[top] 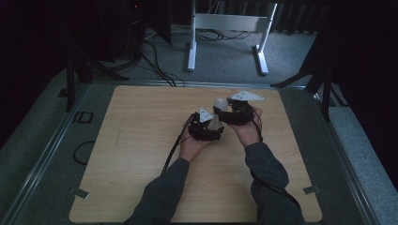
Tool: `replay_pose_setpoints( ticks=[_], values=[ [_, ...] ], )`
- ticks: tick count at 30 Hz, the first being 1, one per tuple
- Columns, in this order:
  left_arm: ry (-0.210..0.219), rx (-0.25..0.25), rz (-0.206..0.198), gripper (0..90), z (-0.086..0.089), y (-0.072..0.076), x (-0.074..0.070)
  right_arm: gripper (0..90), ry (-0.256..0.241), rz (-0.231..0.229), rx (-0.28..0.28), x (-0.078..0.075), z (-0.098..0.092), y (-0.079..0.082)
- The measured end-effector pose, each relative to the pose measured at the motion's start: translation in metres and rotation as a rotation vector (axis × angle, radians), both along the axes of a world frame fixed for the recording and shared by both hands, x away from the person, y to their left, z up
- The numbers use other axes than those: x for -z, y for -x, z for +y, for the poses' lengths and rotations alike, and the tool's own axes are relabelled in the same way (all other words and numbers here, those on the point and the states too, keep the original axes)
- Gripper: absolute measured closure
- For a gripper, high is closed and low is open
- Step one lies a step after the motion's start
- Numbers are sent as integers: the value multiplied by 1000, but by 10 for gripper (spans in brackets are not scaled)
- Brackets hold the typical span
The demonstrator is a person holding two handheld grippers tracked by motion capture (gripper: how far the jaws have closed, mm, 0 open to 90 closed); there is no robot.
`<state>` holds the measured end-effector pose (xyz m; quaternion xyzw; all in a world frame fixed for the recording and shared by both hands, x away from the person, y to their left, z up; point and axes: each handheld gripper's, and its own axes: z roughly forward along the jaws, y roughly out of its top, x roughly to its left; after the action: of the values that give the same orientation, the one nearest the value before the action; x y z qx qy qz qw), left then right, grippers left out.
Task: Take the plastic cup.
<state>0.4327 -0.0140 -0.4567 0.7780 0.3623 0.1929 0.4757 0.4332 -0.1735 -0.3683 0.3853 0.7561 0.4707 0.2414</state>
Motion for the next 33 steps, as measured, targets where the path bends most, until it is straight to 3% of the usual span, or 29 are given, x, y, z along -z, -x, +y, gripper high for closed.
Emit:
replay_pose_setpoints(
  ticks=[5,11,33],
  values=[
    [6,1,-9,225,0,0,0,357,20,4,-4,2,4,-3],
    [5,-2,-12,225,-1,-1,1,386,8,10,-1,3,4,-4],
    [-18,-11,-40,260,-1,2,3,388,1,15,5,2,3,-5]
  ],
)
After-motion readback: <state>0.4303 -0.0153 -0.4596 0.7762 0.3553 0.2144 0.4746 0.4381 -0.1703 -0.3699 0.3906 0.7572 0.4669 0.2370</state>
